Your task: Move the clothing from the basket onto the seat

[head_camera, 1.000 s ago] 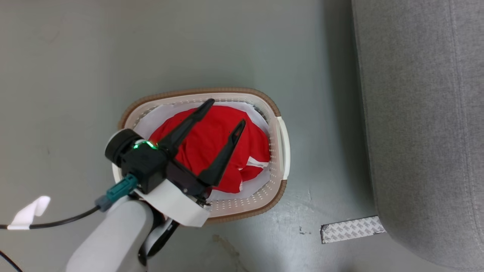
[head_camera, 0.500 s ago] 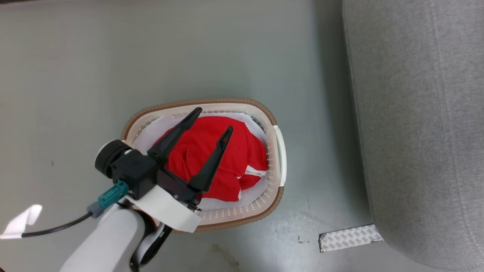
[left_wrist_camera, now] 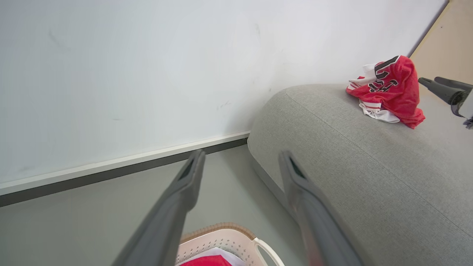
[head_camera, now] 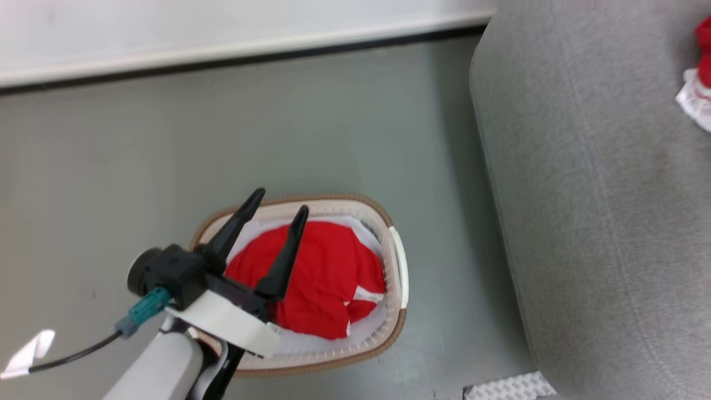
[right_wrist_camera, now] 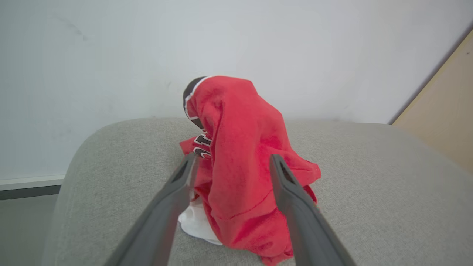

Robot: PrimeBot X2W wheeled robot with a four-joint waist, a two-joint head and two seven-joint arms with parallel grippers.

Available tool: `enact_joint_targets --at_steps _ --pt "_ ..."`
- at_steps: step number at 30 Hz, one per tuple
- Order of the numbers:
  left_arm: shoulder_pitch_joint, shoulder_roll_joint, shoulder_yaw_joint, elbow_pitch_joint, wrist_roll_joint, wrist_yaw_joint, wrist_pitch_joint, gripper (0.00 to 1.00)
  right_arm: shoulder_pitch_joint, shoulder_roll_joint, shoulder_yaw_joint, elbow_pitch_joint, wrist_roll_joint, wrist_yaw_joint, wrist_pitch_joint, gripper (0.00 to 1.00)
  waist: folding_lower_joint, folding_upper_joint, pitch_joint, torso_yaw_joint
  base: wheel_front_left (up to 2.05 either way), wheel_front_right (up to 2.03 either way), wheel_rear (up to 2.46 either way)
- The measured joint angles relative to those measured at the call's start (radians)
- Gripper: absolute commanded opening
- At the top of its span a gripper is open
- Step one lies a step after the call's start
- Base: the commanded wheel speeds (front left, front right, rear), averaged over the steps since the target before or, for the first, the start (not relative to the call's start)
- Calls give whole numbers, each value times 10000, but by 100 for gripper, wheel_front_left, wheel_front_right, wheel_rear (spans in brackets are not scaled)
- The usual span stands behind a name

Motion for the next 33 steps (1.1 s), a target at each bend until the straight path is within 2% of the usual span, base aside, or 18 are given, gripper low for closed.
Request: enact_joint_targets --at_steps 10,16,25,33 --pt "1457 -320 876 828 -430 284 -203 100 2770 564 1467 -2633 815 0 -240 100 -1 -1 -1679 186 0 0 0" --pt "2413 -779 1689 903 -353 299 -213 100 4419 968 2090 -3990 957 0 -240 100 -2 0 -2704 461 0 0 0" --pt "3480 -1264 3057 1095 257 81 -222 100 6676 1383 2842 -5333 1066 0 -370 100 -2 0 -3902 1191 0 0 0" --pt "4323 -1818 4082 1099 1043 -313 -222 100 8034 1478 3603 -5695 1998 0 -456 100 -1 0 -4716 1666 0 0 0"
